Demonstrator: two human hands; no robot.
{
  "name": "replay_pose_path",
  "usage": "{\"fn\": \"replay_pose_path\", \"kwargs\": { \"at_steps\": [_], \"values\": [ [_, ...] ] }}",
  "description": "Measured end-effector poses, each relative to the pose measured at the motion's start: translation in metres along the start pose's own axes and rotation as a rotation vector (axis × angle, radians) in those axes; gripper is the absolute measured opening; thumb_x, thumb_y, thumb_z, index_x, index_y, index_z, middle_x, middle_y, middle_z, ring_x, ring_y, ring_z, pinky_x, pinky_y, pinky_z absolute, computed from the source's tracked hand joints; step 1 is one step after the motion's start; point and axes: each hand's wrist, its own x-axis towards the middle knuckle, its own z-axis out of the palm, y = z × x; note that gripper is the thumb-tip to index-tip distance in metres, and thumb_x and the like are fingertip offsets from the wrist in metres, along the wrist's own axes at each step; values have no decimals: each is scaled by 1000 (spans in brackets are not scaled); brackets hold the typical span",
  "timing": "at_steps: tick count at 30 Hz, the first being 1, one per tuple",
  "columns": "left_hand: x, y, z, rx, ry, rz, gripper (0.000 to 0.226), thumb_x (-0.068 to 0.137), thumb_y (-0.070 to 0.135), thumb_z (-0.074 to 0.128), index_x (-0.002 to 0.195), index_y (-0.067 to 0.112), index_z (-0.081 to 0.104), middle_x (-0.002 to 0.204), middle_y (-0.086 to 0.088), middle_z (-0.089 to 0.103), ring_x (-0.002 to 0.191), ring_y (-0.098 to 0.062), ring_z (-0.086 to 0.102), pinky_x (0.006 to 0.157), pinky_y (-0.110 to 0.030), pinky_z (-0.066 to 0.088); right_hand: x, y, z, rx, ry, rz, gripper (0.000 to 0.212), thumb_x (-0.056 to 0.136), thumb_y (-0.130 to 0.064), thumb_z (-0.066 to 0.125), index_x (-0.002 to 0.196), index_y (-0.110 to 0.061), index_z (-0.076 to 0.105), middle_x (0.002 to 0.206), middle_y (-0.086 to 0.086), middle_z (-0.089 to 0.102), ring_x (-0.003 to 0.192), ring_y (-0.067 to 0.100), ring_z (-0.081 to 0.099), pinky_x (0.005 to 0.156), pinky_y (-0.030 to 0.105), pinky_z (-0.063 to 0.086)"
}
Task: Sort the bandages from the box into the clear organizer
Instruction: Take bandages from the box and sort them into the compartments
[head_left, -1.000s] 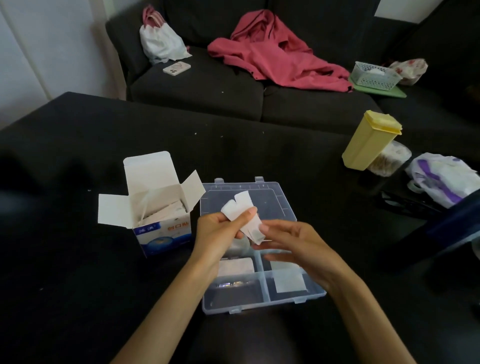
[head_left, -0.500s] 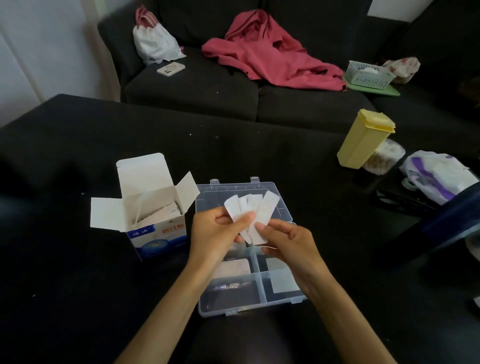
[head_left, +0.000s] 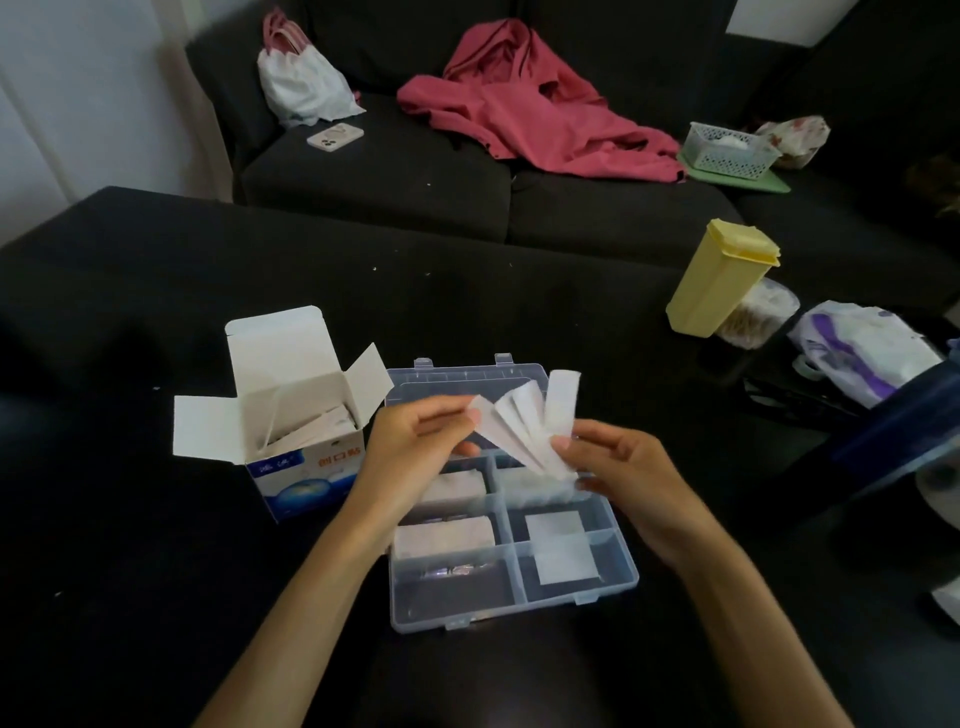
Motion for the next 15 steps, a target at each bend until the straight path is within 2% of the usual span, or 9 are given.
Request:
{"fn": "replay_pose_path", "kwargs": {
  "at_steps": [2, 4, 7, 9, 12, 15],
  "values": [
    [-2, -3, 4, 25, -56, -10, 16, 87, 19, 64, 101, 26, 66, 81, 14, 68, 64, 3, 66, 54, -6, 46, 0, -3, -17, -112, -16, -41, 16, 84, -18, 64, 99, -23, 67, 93, -8, 70, 81, 2, 67, 67, 16, 54],
    [-4, -6, 9, 70, -117, -8, 15, 86, 18, 65, 98, 26, 68, 76, 12, 70, 60, -1, 66, 57, -8, 49, -2, -3, -27, -234, -63, -62, 19, 83, -18, 65, 102, -23, 66, 92, -11, 70, 81, 1, 66, 65, 15, 53],
    [-9, -9, 16, 117, -215, 2, 17, 87, 14, 63, 91, 30, 66, 75, 14, 69, 49, -1, 59, 53, -10, 48, -4, 0, -28, -365, -158, -92, 19, 84, -16, 64, 92, -34, 64, 85, -20, 68, 80, -1, 65, 68, 19, 55],
    [-11, -11, 18, 177, -234, 17, 15, 89, 17, 62, 96, 30, 65, 82, 18, 67, 49, -2, 59, 54, -12, 50, -3, 1, -29, -415, -175, -116, 23, 85, -13, 63, 91, -36, 63, 86, -23, 65, 82, -5, 64, 70, 17, 55],
    [-12, -11, 13, 506, -195, 121, 20, 84, 39, 65, 104, 37, 63, 96, 23, 62, 70, 2, 62, 70, -19, 53, 0, 0, -38, -626, -209, -163, 20, 87, -13, 62, 102, -25, 67, 96, -21, 63, 87, -6, 62, 74, 12, 51],
    [-20, -10, 6, 821, -240, 149, 41, 66, 57, 74, 98, 42, 53, 99, 25, 50, 91, 2, 48, 75, -20, 43, 4, 2, -41, -847, -247, -221, 24, 89, -15, 60, 111, -19, 67, 109, -10, 65, 89, -3, 60, 77, 12, 50]
  ]
}}
